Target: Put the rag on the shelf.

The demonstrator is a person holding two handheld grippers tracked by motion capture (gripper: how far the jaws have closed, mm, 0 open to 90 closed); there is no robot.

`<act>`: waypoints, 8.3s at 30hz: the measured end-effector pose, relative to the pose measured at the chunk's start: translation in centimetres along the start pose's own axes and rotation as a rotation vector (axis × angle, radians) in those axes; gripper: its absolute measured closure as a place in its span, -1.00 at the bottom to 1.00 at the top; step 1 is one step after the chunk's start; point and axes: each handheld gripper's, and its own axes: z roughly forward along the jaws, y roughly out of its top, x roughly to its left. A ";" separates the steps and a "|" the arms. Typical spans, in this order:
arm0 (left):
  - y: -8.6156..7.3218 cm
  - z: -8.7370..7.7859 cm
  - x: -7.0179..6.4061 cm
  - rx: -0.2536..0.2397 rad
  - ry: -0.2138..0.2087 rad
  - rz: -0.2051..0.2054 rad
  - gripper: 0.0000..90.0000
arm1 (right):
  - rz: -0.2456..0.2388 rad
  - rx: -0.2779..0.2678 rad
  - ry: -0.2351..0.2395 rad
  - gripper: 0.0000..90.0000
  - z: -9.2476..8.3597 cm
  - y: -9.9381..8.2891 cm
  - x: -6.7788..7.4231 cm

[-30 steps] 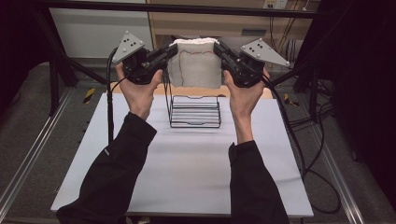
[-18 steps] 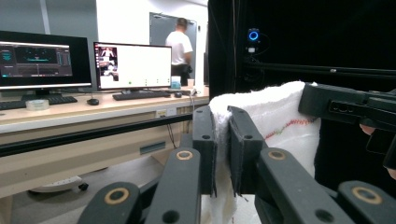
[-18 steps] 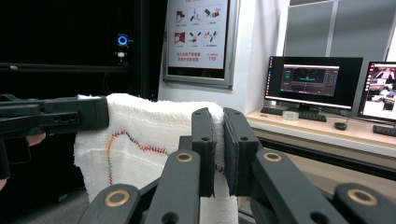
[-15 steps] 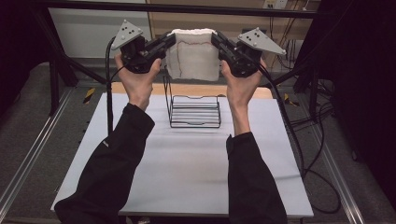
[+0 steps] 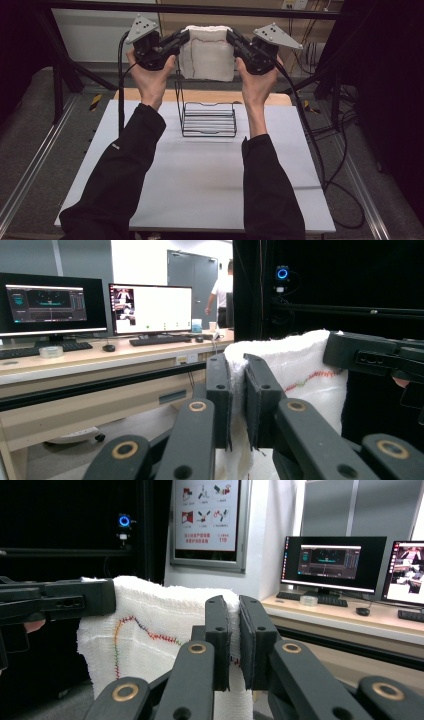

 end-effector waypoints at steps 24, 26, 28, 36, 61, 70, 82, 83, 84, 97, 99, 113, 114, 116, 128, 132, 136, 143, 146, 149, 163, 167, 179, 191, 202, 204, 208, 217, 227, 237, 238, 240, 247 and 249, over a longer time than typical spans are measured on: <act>-2.4 1.7 1.9 0.039 0.023 -0.007 0.83 | 0.003 0.068 0.005 0.87 3.0 -2.1 -1.3; -2.7 1.6 1.9 0.043 0.021 -0.008 0.83 | 0.006 0.069 0.007 0.87 2.9 -2.3 -1.3; -2.9 1.5 1.8 0.046 0.016 -0.006 0.83 | 0.014 0.073 0.011 0.86 2.8 -2.5 -1.2; -3.9 1.0 1.4 0.072 0.005 0.011 0.83 | 0.026 0.094 0.014 0.86 1.9 -3.7 -1.0; -6.3 0.5 0.3 0.116 -0.027 0.018 0.83 | 0.054 0.143 0.020 0.86 0.2 -6.4 -1.0; -6.7 0.1 0.2 0.122 -0.039 0.020 0.82 | 0.039 0.150 0.029 0.86 0.0 -6.4 -0.9; -7.1 -0.8 -0.1 0.146 -0.062 0.031 0.82 | 0.020 0.178 0.054 0.86 -0.9 -6.4 -0.4; -7.1 -0.9 -0.1 0.145 -0.064 0.030 0.82 | 0.016 0.182 0.054 0.86 -1.0 -6.4 -0.3; -7.2 -1.0 -0.1 0.151 -0.066 0.038 0.82 | 0.012 0.186 0.056 0.86 -1.1 -6.4 -0.2; -8.4 -2.1 -1.3 0.182 -0.087 0.044 0.78 | 0.020 0.208 0.102 0.85 -3.0 -7.6 -0.1; -8.7 -2.3 -1.4 0.191 -0.084 0.043 0.78 | 0.017 0.215 0.107 0.85 -3.1 -7.8 0.0; -7.7 -3.8 -1.1 0.225 -0.076 0.021 0.58 | -0.001 0.233 0.133 0.85 -3.8 -9.1 0.1; -7.4 -3.9 -0.9 0.220 -0.073 0.013 0.56 | -0.003 0.231 0.134 0.85 -3.8 -9.2 0.1; -6.6 -4.0 -0.5 0.219 -0.070 -0.003 0.53 | -0.002 0.235 0.136 0.85 -3.9 -9.3 0.1; -5.5 -0.6 -0.4 0.305 -0.076 -0.027 0.94 | -0.014 0.238 0.143 0.85 -4.1 -9.8 0.2; -6.2 0.1 -0.9 0.335 -0.104 -0.033 0.99 | -0.018 0.240 0.147 0.85 -4.2 -10.0 0.1; -7.3 0.1 -1.4 0.367 -0.124 -0.014 0.99 | -0.019 0.242 0.151 0.84 -4.3 -10.2 0.1; -8.6 0.0 -1.6 0.378 -0.120 0.013 0.99 | -0.020 0.265 0.159 0.81 -4.3 -10.5 0.1; -9.0 0.1 -1.7 0.386 -0.114 0.010 0.99 | -0.016 0.273 0.162 0.77 -4.4 -10.6 0.1; -9.2 0.1 -1.7 0.389 -0.111 0.009 0.99 | -0.020 0.276 0.167 0.68 -4.4 -10.6 0.0; -10.2 0.2 -1.6 0.404 -0.107 0.020 1.00 | 0.039 0.297 0.220 0.85 -4.2 -10.3 -0.2; -10.7 0.3 -1.6 0.416 -0.105 0.026 1.00 | 0.023 0.362 0.201 0.96 -3.6 -11.3 0.4; -11.3 0.5 -1.3 0.411 -0.095 0.013 0.99 | -0.004 0.374 0.119 0.93 -2.4 -11.9 -0.1; -10.8 -1.3 -1.1 0.415 -0.103 0.019 0.71 | 0.012 0.347 0.139 0.62 -4.3 -10.6 -0.3; -11.6 -4.3 -0.3 0.464 -0.105 0.032 0.17 | 0.075 0.382 0.155 0.22 -6.5 -10.5 -1.2; -11.9 -4.9 -0.2 0.476 -0.105 0.039 0.06 | 0.088 0.385 0.158 0.12 -6.8 -10.5 -1.3; -12.7 -6.3 0.2 0.489 -0.104 0.034 -0.08 | 0.110 0.391 0.151 -0.16 -7.7 -10.7 -1.6; -14.9 -9.2 1.3 0.551 -0.095 0.020 -0.43 | 0.126 0.433 0.155 -0.58 -9.5 -12.1 -2.2; -17.6 -12.9 2.0 0.581 -0.065 -0.020 -0.69 | 0.123 0.505 0.157 -0.84 -11.4 -14.9 -2.3; -21.0 -16.1 2.6 0.582 -0.054 -0.061 -0.84 | 0.141 0.556 0.190 -0.92 -14.0 -18.6 -2.0; -21.5 -16.5 2.6 0.583 -0.054 -0.072 -0.84 | 0.143 0.559 0.188 -0.93 -14.2 -18.9 -1.9; -22.2 -17.0 2.6 0.588 -0.053 -0.076 -0.85 | 0.145 0.577 0.190 -0.94 -14.7 -19.8 -1.9; -24.1 -19.2 2.9 0.588 -0.041 -0.100 -0.84 | 0.166 0.611 0.200 -0.96 -16.7 -22.5 -2.0; -24.6 -19.8 3.0 0.587 -0.042 -0.107 -0.84 | 0.174 0.628 0.200 -0.96 -17.2 -23.3 -2.0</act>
